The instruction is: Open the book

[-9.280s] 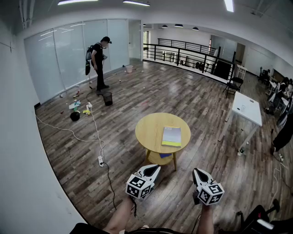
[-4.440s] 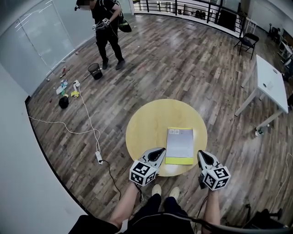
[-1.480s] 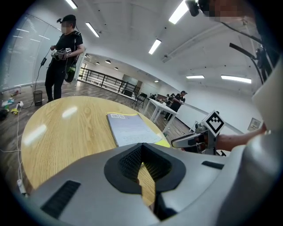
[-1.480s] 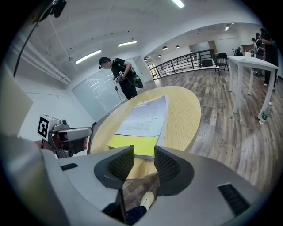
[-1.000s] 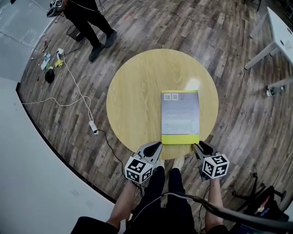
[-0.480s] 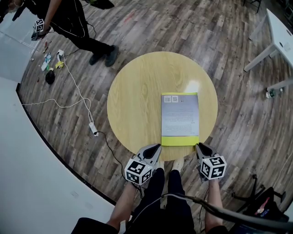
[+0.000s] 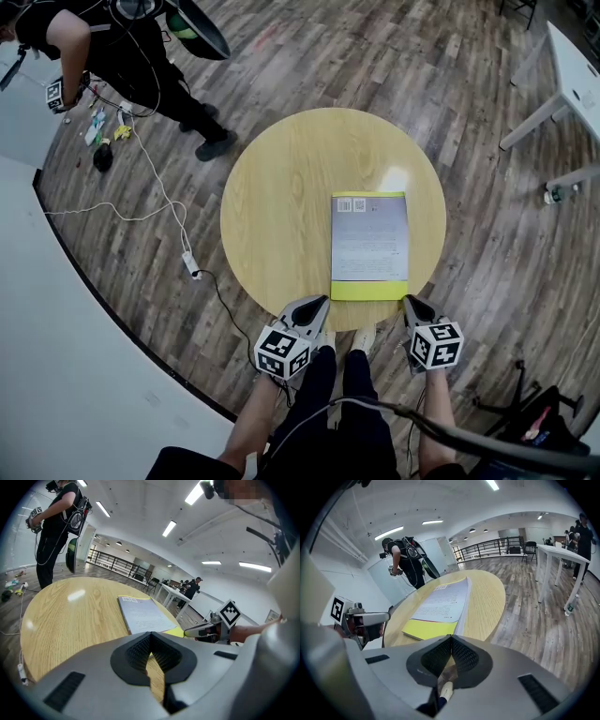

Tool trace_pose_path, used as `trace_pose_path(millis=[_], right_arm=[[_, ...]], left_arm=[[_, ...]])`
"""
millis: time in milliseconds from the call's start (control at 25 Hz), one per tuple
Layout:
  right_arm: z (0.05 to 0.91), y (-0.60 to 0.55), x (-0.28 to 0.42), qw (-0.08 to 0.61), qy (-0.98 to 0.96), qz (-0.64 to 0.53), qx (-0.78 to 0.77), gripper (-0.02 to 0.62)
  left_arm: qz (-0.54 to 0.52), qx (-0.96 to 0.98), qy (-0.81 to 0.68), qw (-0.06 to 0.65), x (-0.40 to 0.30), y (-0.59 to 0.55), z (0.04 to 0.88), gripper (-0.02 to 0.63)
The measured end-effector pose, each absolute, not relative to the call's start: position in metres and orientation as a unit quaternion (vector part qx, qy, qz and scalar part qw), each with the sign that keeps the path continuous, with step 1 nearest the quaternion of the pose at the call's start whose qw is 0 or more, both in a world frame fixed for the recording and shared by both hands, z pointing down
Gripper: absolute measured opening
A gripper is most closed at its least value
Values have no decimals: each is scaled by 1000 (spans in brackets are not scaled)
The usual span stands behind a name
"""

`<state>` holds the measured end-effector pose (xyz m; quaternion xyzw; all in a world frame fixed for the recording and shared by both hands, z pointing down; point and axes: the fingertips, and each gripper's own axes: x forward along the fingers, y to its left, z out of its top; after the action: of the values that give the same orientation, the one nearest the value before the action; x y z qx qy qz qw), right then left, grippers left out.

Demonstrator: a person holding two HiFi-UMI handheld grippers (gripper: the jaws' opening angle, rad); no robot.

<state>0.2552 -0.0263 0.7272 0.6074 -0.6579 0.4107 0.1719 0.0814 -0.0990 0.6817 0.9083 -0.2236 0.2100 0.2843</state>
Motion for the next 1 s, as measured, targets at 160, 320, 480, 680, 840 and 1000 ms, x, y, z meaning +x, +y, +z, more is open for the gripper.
trace_pose_path(millis=[160,320,480,680,840,1000], right_arm=[[727,-26,255,169,-657,410,609,6],[727,-26,255,167,-659,410,608,5],[726,-26,255,166,-659,409,609,5],[723,-27,255,166,-660,404,611,5],[715,-29,253,165,-667,396,610,5],[703,-30,246,164,-678,384,605,5]], left_arm=[[209,909,-225,283,80,-100,682,-2],[208,909,-226,282,78,-99,682,-2],[207,909,-229,281,75,-99,681,-2],[206,909,-232,280,72,-99,680,-2],[200,910,-237,277,70,-102,674,-2],[192,912,-241,270,67,-105,663,-2]])
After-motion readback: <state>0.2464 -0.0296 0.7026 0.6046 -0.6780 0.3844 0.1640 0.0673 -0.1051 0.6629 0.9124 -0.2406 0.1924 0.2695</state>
